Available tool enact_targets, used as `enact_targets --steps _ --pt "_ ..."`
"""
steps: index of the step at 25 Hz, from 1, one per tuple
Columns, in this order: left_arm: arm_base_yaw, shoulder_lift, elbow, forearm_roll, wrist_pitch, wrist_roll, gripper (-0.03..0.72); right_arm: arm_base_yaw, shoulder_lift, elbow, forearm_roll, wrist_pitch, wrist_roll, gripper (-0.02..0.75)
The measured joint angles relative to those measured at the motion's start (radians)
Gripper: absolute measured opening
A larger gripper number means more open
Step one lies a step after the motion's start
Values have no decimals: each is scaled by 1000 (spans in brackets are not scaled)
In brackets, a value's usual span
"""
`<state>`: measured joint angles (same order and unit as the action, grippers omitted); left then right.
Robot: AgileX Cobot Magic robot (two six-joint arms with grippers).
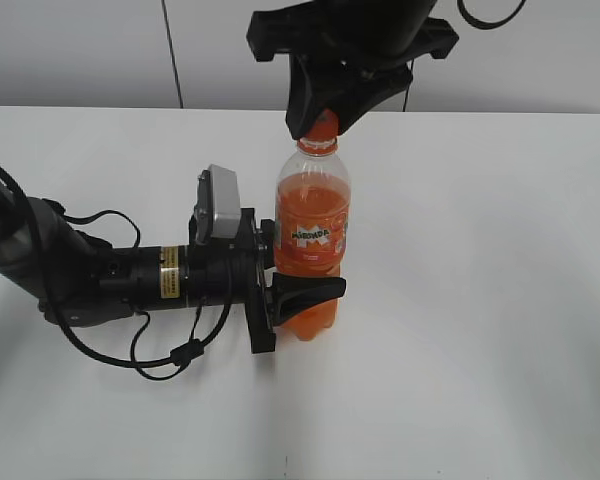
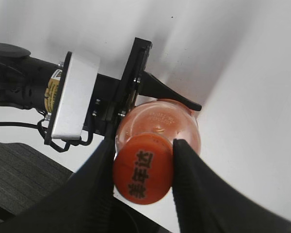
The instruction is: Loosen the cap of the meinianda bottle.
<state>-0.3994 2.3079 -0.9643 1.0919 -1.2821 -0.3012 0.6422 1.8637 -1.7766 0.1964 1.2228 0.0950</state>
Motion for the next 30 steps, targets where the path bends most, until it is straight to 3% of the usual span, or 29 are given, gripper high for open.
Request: enact_targets --steps 8,14,21,30 --pt "0 0 1 0 -1 2 372 0 0 0 10 -1 -293 270" --pt "0 0 1 -1 -1 2 372 0 0 0 15 -2 -753 270" --pt "0 0 1 -4 -1 -1 372 0 0 0 7 1 -1133 270" --pt "0 0 1 -3 0 -4 372 0 -2 0 -9 1 -1378 270"
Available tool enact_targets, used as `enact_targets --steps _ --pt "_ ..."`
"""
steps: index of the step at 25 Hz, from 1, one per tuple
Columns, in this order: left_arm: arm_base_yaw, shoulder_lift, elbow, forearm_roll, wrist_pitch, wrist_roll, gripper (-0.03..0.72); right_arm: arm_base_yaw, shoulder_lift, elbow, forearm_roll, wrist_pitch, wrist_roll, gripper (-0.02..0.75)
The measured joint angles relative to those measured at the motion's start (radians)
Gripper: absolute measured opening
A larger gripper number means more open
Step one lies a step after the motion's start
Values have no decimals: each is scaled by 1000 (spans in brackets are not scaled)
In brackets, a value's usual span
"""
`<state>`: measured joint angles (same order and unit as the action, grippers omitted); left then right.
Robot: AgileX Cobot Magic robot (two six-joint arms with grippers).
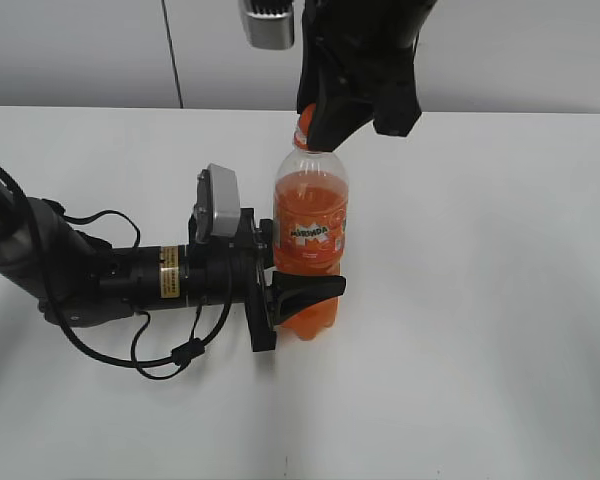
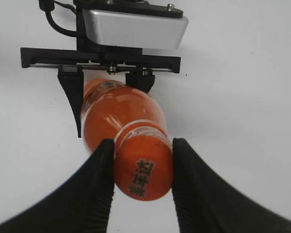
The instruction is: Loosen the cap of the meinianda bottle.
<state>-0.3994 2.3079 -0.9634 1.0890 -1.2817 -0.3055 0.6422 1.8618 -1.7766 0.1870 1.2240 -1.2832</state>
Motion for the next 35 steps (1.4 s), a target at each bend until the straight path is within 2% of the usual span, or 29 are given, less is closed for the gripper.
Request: enact_targets --steps 12,15,17,22,27,31,35 --pt "0 0 0 8 0 6 372 0 -91 0 20 -1 -19 269" --pt "0 0 0 10 0 6 372 0 -122 0 39 -1 35 269" --pt "0 0 0 10 0 6 372 0 -144 0 42 0 153 269" --pt "0 0 0 10 0 6 372 0 -171 0 44 0 663 269" --pt "0 0 0 10 0 6 372 0 -171 0 30 -1 1064 269" --pt "0 0 0 10 0 6 372 0 -171 0 -77 -1 1317 269" --pt "0 0 0 10 0 9 372 -20 -171 0 -196 -1 1434 269"
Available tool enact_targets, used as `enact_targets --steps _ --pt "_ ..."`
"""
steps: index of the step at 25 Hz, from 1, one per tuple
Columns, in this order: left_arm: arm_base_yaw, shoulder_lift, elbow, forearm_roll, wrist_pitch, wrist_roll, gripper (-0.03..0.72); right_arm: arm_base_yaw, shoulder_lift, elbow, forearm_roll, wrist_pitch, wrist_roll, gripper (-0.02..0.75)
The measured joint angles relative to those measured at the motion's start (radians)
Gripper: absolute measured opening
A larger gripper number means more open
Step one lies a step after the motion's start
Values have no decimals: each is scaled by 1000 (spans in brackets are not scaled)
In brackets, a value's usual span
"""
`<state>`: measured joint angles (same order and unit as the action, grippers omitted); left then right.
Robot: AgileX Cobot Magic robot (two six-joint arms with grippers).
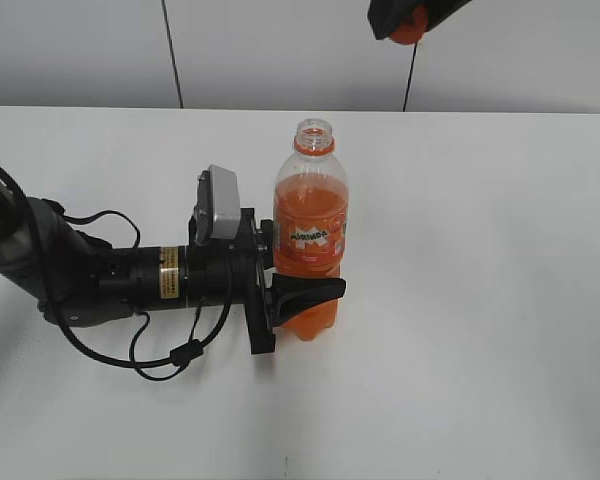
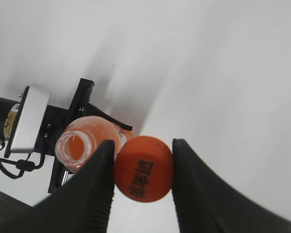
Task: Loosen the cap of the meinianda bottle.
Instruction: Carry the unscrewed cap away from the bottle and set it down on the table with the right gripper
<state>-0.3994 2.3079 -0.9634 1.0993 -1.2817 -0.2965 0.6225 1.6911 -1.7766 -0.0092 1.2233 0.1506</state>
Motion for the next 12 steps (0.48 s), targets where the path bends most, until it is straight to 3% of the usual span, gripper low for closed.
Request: enact_targets --steps 7,12 --pt "0 0 0 0 0 1 372 -180 0 28 20 0 9 269" --pt "0 0 0 0 0 1 372 -340 0 195 23 -4 -47 269"
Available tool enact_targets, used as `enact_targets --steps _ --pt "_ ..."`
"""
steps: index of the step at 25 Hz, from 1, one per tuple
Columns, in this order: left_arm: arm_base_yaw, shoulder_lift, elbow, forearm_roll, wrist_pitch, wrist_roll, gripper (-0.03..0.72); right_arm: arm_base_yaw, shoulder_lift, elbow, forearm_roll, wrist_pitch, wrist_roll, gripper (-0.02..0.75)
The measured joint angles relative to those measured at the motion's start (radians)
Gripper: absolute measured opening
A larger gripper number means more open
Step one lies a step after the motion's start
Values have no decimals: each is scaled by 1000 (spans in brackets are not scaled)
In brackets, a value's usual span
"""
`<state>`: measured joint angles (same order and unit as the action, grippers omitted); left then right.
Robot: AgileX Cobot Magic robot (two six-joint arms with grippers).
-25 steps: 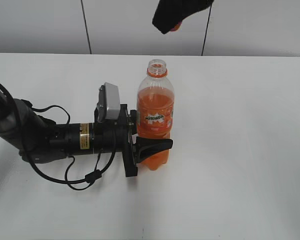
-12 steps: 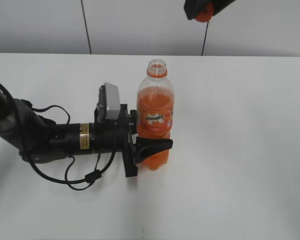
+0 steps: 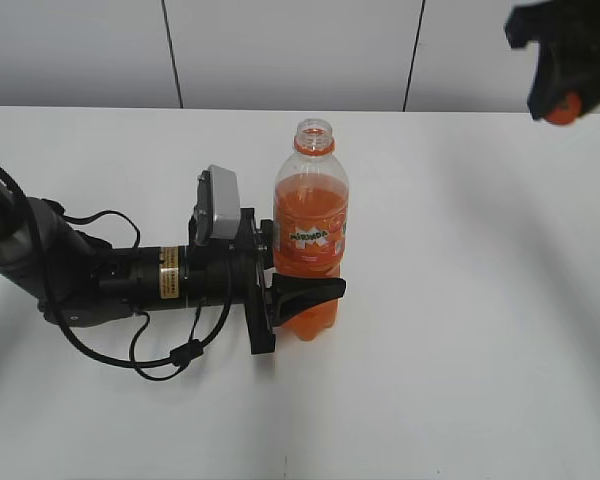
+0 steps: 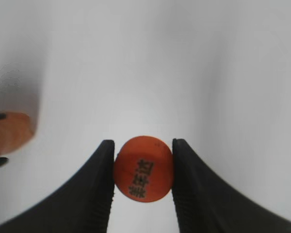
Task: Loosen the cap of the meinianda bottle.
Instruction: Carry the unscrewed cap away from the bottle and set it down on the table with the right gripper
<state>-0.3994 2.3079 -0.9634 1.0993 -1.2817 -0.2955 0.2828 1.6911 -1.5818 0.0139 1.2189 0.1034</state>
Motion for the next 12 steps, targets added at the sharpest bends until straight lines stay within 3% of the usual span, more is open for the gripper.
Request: enact_targets --steps 6,12 --pt "0 0 0 0 -1 0 372 -154 1 219 97 -73 -103 269" --pt "0 0 0 0 -1 0 372 -161 89 269 196 -196 -167 269"
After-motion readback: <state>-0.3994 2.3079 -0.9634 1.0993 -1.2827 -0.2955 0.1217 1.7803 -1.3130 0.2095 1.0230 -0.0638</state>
